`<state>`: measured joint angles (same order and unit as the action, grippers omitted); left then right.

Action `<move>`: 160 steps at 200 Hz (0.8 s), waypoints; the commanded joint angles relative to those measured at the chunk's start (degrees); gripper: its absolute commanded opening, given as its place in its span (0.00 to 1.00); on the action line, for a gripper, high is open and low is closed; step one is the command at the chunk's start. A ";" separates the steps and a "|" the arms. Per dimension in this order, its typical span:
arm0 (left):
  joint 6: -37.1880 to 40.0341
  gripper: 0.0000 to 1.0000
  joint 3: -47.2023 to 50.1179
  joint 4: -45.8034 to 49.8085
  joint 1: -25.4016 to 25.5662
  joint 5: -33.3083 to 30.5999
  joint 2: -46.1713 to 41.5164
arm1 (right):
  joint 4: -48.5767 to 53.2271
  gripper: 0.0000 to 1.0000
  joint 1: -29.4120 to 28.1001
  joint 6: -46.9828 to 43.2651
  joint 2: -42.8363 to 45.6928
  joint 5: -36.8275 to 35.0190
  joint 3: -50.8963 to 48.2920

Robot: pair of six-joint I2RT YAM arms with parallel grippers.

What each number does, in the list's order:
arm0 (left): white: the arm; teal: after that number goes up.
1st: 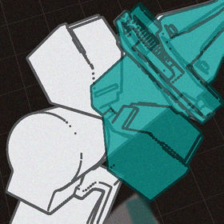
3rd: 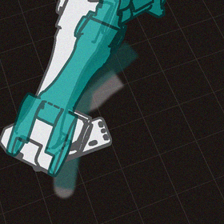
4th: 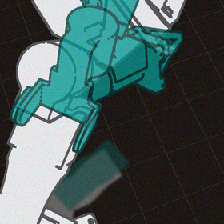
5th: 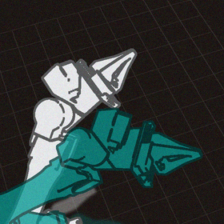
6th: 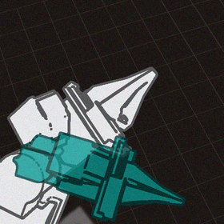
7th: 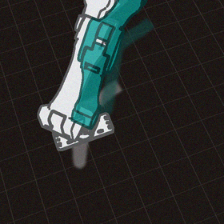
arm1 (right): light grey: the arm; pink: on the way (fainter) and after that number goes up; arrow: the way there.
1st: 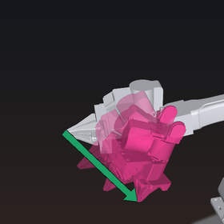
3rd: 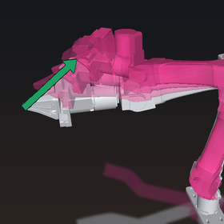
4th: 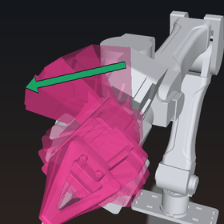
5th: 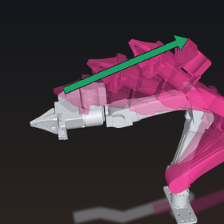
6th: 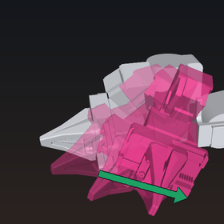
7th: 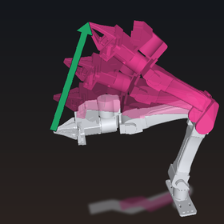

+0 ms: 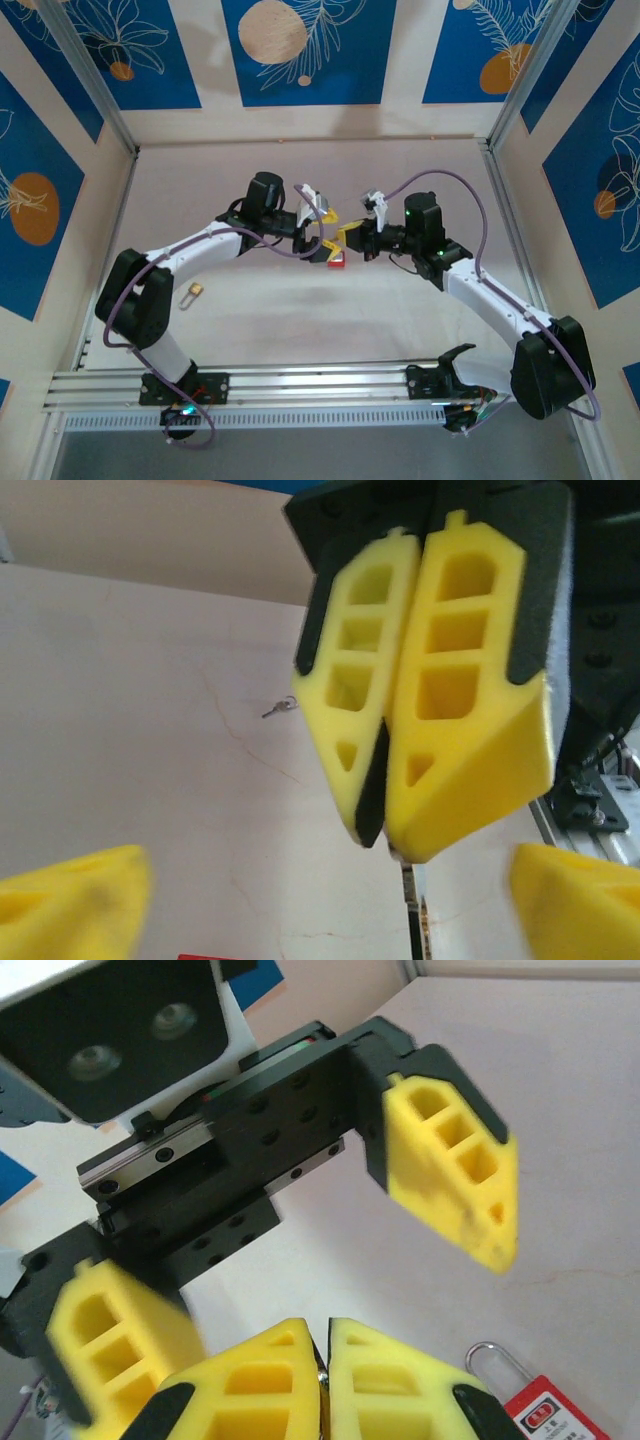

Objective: Unlock with the key

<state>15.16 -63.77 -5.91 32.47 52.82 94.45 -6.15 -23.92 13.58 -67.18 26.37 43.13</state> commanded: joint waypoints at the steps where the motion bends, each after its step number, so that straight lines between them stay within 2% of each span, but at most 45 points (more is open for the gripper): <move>1: 0.41 1.00 1.43 -2.04 -0.25 -1.90 -1.84 | 0.96 0.00 0.36 -0.24 1.77 -3.62 0.88; 28: 0.62 1.00 3.69 -1.55 -0.67 -7.70 -4.32 | 2.83 0.00 1.22 0.11 2.68 -9.10 0.95; 40: -1.04 1.00 4.51 -1.63 -0.73 -15.82 -6.04 | 3.47 0.00 1.84 0.40 3.32 -11.17 0.58; 55: -5.04 1.00 4.19 -0.80 -0.73 -28.94 -8.13 | 4.46 0.00 2.41 1.21 4.13 -14.05 0.00; 76: -9.42 1.00 4.93 -1.72 -0.67 -37.65 -10.12 | 4.75 0.00 2.82 2.65 5.49 -16.99 -1.65; 98: -11.80 1.00 0.39 5.67 -1.08 -39.35 -8.50 | 5.05 0.00 3.41 4.85 6.93 -19.57 -3.40; 115: -14.14 1.00 -4.72 11.51 -2.66 -36.62 -2.99 | 5.50 0.00 3.76 6.11 8.21 -21.05 -4.99; 129: -17.31 1.00 -6.11 11.86 -3.15 -40.66 0.11 | 6.74 0.00 4.07 6.86 8.94 -21.95 -5.68; 160: -21.71 1.00 -6.35 8.56 -3.42 -43.11 2.34 | 10.66 0.00 5.02 7.17 11.48 -24.29 -6.93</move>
<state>-0.73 -69.17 1.67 29.54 13.65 95.35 1.15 -19.75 19.25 -58.39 5.34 37.39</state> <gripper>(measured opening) 0.998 0.072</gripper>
